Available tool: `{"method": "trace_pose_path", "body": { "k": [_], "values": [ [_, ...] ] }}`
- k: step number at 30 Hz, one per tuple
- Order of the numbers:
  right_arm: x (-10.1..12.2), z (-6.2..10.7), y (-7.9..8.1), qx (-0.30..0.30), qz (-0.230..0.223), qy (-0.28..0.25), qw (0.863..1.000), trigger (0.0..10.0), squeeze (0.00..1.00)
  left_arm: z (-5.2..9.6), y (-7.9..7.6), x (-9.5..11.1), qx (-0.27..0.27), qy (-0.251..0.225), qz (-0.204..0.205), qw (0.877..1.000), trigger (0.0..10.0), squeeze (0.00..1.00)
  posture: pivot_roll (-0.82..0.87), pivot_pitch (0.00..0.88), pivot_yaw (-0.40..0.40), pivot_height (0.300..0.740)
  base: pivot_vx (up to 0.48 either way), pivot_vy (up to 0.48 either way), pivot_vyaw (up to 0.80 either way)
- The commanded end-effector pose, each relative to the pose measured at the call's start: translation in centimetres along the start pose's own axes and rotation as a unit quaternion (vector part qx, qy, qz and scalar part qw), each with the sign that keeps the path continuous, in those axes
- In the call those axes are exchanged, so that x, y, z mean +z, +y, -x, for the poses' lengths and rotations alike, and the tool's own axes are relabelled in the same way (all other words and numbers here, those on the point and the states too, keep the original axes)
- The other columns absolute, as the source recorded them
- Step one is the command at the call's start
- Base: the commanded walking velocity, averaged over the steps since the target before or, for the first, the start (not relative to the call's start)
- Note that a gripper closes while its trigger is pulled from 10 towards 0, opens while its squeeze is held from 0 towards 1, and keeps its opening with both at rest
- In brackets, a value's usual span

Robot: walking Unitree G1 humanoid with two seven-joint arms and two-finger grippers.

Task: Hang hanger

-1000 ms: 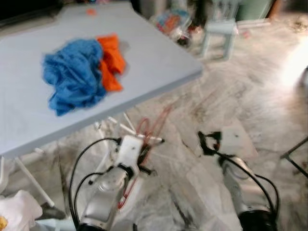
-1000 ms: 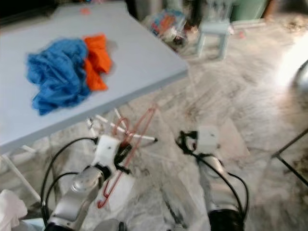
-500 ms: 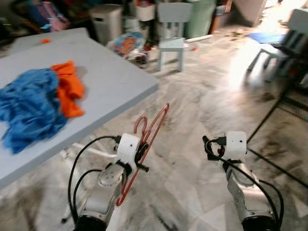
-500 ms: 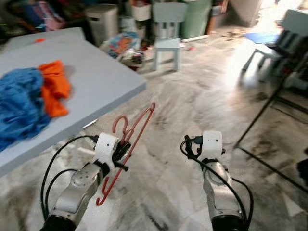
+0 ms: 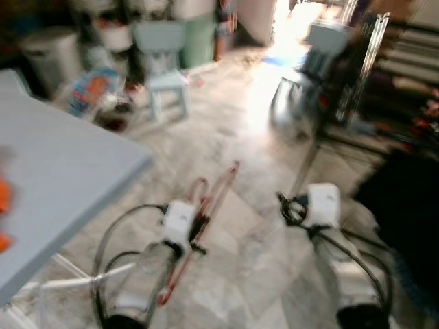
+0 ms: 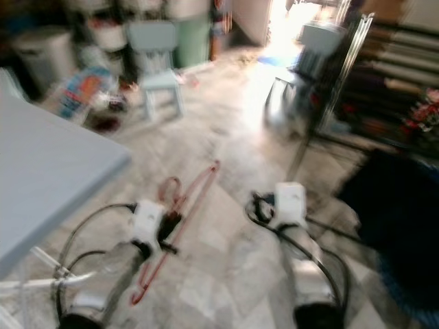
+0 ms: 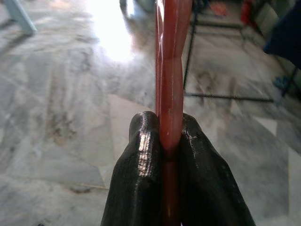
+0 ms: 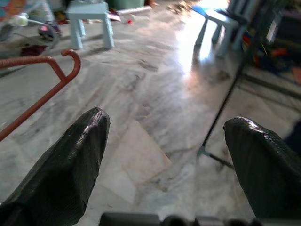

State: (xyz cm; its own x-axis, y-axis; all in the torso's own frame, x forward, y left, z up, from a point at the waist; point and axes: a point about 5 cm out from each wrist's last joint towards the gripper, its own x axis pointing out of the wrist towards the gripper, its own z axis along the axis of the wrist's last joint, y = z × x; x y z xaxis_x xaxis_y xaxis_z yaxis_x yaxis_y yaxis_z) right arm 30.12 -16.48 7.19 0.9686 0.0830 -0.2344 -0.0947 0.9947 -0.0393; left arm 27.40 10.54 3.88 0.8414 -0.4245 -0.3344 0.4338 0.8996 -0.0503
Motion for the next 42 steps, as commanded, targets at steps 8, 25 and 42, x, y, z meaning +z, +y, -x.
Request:
{"method": "trace_pose_path", "body": {
  "k": [8,25,42],
  "values": [
    [0.2,0.2,-1.2,-0.013,0.01,0.001,1.0,10.0,0.0,-0.4,-0.5,0.1,0.003,0.002,0.011,1.0,10.0,0.0,-0.01,0.07,-0.03,0.74,0.072,0.0,-0.8],
    [0.0,0.2,-1.0,-0.011,0.01,0.008,1.0,10.0,0.0,-0.7,-0.6,1.7,-0.007,-0.019,0.076,0.997,10.0,0.0,0.0,0.075,-0.025,0.74,0.0,0.052,-0.05],
    [0.1,-0.2,-0.8,-0.01,0.015,0.009,1.0,10.0,0.0,-0.5,-0.9,2.1,-0.017,-0.036,0.054,0.998,10.0,0.0,0.0,0.074,-0.026,0.74,0.0,0.394,0.0]
  ]
}}
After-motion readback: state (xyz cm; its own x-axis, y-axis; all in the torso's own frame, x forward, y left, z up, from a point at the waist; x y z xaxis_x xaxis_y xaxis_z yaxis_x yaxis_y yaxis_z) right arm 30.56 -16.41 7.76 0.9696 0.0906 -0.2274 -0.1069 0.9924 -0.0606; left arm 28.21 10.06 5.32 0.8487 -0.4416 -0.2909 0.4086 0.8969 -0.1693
